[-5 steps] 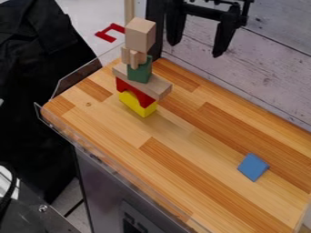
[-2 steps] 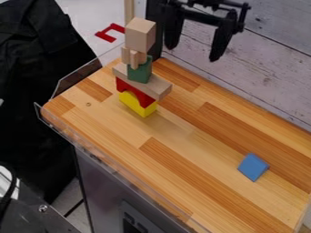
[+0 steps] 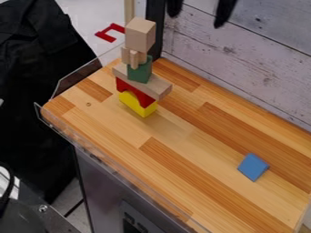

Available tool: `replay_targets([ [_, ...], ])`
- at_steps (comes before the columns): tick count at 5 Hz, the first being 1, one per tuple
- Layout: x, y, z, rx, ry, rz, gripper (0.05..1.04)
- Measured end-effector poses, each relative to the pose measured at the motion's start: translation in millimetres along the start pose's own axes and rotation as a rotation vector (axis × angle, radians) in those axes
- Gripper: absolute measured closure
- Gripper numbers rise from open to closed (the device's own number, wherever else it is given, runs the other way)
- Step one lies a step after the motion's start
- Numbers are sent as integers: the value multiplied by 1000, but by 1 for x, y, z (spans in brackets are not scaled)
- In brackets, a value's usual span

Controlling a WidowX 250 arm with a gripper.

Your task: Remove the block and put it to the right

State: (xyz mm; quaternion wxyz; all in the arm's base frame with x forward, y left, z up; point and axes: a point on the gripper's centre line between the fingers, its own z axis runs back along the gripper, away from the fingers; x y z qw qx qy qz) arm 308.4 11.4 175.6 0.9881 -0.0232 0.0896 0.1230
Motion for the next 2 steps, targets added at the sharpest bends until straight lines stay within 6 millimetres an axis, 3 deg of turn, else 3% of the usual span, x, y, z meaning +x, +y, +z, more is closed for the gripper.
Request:
replay_targets([
  [1, 2, 27, -1, -20, 17, 79, 84],
  [2, -1, 42, -5, -40, 45, 122, 84],
])
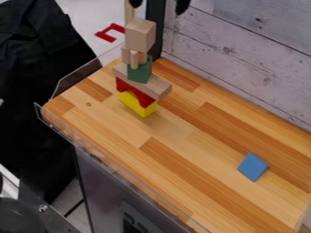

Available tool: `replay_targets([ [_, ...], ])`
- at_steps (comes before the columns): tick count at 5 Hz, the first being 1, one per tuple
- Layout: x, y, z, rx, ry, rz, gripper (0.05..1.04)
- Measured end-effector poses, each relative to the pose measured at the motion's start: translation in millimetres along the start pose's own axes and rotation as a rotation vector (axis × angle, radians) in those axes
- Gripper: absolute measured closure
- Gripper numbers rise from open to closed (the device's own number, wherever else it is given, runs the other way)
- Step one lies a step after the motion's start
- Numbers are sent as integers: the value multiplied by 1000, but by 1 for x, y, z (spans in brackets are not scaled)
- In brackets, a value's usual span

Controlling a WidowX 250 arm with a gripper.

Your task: Remove the block and put it to the right

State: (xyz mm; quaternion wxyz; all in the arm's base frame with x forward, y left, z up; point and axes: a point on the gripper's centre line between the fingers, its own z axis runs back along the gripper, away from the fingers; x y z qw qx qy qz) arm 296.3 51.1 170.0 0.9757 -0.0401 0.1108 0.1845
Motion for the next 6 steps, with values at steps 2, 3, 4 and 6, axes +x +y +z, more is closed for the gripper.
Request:
replay_targets([
  [2, 3, 13, -2, -10, 14, 30, 84],
  [3, 3, 12, -14, -14, 90, 15, 84],
  [4, 2, 11, -19, -21, 126, -10, 84],
  [6, 0, 14, -29, -32, 211, -31, 133],
])
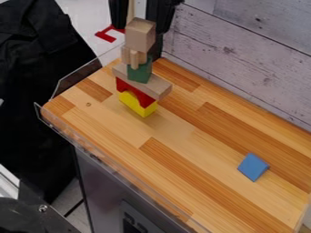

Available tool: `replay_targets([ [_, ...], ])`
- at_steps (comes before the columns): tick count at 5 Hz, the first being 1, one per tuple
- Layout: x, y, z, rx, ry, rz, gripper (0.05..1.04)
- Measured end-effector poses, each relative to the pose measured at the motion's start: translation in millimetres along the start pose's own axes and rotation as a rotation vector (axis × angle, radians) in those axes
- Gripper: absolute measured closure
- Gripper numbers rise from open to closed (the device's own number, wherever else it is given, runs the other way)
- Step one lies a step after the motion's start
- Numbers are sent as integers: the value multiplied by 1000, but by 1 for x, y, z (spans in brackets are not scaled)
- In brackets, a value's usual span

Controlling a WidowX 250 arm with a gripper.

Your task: Remove the block and put it to the right

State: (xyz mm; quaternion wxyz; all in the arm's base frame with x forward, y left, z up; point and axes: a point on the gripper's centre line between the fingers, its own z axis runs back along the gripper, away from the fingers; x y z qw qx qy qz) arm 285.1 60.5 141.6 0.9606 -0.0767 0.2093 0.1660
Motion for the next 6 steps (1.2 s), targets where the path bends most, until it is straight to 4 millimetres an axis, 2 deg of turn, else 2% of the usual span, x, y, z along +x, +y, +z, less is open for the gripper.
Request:
replay_targets([
  [1, 2, 0, -3, -22, -6, -9, 425],
  [2, 2, 1, -3, -25, -6, -10, 519],
  [3, 2, 0, -3, -27, -4, -5, 519],
  [4, 3, -5, 9, 4, -34, -15, 519],
  [6, 2, -35, 23, 86, -90, -91, 519],
])
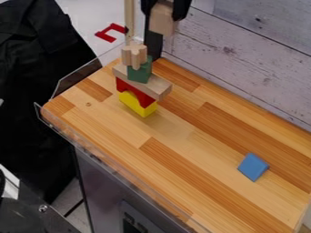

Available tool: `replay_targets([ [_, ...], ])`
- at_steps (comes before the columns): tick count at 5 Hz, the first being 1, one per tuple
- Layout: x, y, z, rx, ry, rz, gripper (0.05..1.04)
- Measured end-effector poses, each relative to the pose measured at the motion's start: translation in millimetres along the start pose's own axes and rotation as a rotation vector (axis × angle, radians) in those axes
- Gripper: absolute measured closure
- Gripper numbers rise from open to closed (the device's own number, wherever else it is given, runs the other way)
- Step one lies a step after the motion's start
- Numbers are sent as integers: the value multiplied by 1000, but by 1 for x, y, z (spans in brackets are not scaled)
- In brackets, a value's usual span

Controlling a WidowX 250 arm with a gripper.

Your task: Remove the block and put it to the right

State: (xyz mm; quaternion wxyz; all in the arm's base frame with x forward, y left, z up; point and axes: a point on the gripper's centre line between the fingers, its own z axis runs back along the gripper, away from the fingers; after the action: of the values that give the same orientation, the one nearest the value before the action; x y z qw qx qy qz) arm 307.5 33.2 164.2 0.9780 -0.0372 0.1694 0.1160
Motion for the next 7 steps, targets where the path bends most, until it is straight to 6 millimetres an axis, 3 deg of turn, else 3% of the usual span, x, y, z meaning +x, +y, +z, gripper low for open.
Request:
replay_targets([
  [2, 10, -17, -18, -19, -22, -58, 519],
  [5, 22, -81, -74, 30, 103, -239, 519],
  [7, 24, -95, -92, 63, 132, -278, 519],
])
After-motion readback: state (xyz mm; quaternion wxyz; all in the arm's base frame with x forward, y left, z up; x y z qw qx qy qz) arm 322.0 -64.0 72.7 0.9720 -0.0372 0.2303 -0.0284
